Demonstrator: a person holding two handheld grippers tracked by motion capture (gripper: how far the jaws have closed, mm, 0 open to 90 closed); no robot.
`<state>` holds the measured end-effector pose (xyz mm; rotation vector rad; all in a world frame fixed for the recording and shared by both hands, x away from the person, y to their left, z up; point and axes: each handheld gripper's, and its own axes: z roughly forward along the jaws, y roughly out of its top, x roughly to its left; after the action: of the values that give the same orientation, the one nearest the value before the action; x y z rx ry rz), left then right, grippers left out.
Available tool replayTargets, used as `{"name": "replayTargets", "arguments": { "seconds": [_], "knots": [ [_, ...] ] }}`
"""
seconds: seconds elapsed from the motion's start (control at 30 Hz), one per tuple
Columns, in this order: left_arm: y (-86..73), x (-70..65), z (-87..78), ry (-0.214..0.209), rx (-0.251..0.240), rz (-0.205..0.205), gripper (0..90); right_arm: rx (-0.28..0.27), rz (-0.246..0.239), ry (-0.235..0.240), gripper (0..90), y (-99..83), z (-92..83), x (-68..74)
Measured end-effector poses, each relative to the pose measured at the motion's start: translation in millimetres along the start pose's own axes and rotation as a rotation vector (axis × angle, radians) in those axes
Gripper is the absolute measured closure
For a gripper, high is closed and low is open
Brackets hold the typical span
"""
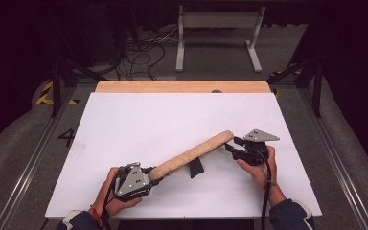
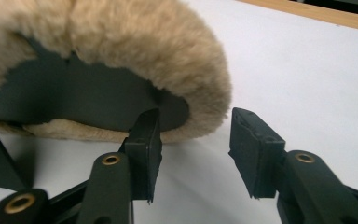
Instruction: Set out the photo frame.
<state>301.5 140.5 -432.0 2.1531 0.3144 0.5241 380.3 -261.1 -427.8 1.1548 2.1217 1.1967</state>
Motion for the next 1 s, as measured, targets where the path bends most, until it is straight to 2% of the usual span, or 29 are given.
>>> {"name": "replayTargets", "arguments": {
  "seconds": [0.03,0.1,0.17,0.27,0.3,0.33,0.43,0.47,0.53,0.6,0.7,0.87,1.0],
  "knots": [
    [-0.1,0.8,0.1,0.001,0.001,0.011,63.0,-0.004,0.015,0.002,52.5,0.4,-5.5,0.3],
    [-1.0,0.8,-0.3,0.000,-0.003,0.001,62.7,-0.018,0.031,0.008,52.9,1.2,-18.8,2.5],
    [-1.4,0.7,-0.2,-0.003,-0.003,0.012,62.1,-0.036,0.067,0.039,53.4,3.6,-32.4,6.8],
    [-3.8,2.9,0.6,-0.017,0.016,0.018,58.4,-0.056,0.099,0.108,47.7,10.4,-47.8,18.5],
    [-5.2,4.0,1.2,-0.018,0.017,0.023,57.2,-0.053,0.111,0.146,45.2,11.8,-49.4,22.3],
    [-8.5,5.5,1.6,-0.040,0.021,0.011,55.9,-0.037,0.120,0.165,42.7,12.7,-49.9,25.7],
    [-11.2,7.1,1.1,-0.060,0.014,0.004,56.0,-0.007,0.162,0.250,38.3,14.0,-47.5,38.3],
    [-9.6,6.8,1.0,-0.068,-0.004,0.001,57.3,0.005,0.165,0.256,36.9,15.8,-45.3,43.4],
    [-6.8,5.0,1.9,-0.073,-0.009,0.012,59.2,0.015,0.192,0.263,34.4,19.6,-39.0,50.9],
    [-5.9,3.3,2.8,-0.082,-0.015,0.010,60.6,0.031,0.209,0.252,30.6,20.9,-33.6,54.6],
    [-4.7,0.7,2.8,-0.089,-0.014,0.016,61.5,0.031,0.235,0.259,30.9,22.9,-28.6,56.9],
    [0.1,-9.5,7.4,-0.052,-0.004,0.061,63.9,0.010,0.271,0.252,30.7,30.6,-24.4,56.8],
    [5.1,-18.9,11.8,-0.045,0.000,0.108,64.2,0.052,0.335,0.241,27.3,30.3,-15.0,54.0]
  ]
}}
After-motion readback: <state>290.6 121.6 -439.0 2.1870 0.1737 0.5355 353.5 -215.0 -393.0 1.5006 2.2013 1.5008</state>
